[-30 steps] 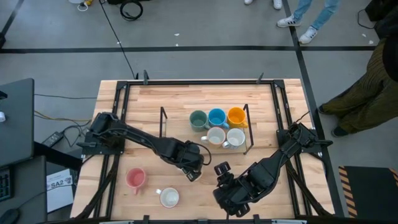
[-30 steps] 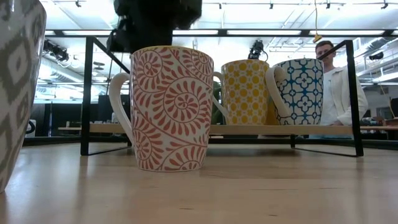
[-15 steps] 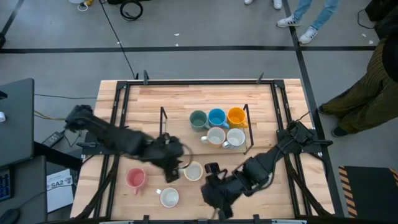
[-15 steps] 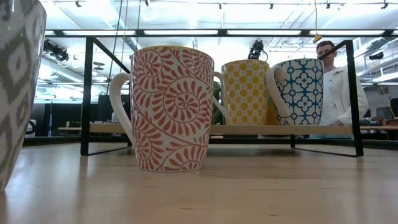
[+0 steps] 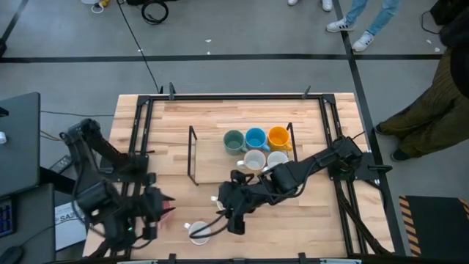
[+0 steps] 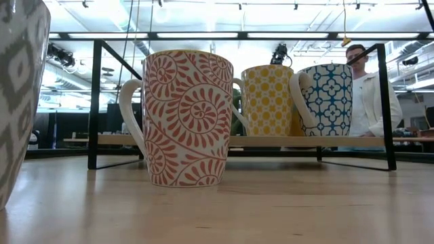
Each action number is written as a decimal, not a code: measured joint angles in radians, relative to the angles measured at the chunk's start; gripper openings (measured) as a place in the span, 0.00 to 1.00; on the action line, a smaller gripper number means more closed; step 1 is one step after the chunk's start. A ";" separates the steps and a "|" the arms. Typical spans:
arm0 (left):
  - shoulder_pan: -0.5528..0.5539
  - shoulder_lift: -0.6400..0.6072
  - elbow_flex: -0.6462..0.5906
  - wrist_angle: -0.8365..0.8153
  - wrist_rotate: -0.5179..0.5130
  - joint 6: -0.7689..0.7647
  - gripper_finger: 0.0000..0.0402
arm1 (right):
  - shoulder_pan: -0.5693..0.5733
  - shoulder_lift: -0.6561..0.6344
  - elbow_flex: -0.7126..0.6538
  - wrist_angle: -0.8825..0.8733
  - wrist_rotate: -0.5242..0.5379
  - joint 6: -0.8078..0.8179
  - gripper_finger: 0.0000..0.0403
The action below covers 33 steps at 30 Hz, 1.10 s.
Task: Place coffee mugs
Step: Put the orange white mug on the shelf
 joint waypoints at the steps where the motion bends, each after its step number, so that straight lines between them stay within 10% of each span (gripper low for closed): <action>1: -0.020 0.000 0.000 -0.005 -0.015 -0.016 0.28 | -0.004 0.000 -0.014 0.014 -0.001 0.000 0.48; 19: -0.143 0.001 -0.264 0.110 -0.159 -0.204 0.28 | -0.026 0.000 -0.307 0.188 -0.002 0.108 0.48; 33: 0.017 -0.118 -0.632 0.773 0.101 0.152 0.28 | -0.036 0.000 -0.409 0.347 -0.085 0.122 0.48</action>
